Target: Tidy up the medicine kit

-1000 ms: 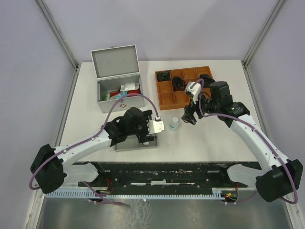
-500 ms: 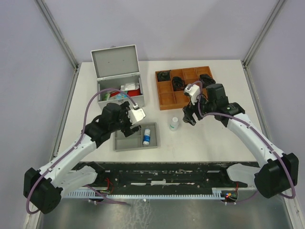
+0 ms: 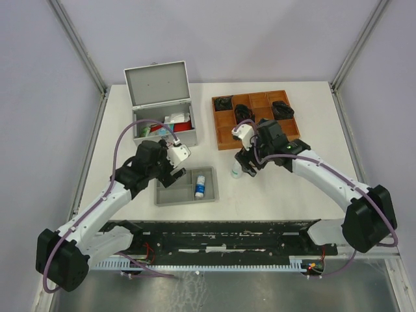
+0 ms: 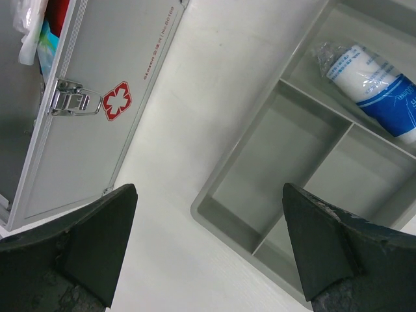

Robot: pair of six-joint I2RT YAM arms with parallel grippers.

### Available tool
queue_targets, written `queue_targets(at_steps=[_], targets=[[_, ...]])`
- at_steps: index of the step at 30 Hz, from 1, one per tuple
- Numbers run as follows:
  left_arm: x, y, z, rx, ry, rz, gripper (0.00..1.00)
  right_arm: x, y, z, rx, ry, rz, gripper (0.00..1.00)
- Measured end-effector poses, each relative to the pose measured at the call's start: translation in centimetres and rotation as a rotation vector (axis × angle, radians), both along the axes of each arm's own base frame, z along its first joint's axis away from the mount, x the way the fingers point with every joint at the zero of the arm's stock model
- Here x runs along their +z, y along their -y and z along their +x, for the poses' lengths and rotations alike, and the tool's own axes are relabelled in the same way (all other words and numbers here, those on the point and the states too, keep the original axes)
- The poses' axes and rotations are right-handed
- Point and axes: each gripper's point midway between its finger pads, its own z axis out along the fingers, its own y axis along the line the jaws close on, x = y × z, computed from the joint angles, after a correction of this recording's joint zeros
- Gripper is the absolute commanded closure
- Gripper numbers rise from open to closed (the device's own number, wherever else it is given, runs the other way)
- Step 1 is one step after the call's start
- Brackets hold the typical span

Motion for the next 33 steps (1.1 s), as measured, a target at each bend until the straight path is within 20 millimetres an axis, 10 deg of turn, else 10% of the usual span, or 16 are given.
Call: queue_targets(at_steps=[23,33], targets=[[0.7,1.0,0.0,-0.037,-0.002,-0.044,0.01,-4.1,-3.9,0.9,0.073,-0.095,-0.122,0.56],[2.4,2.8,0.3,-0.103,0.025,-0.115,0.01,-2.9,-4.1,0.6,0.082,-0.096,-0.105,0.98]])
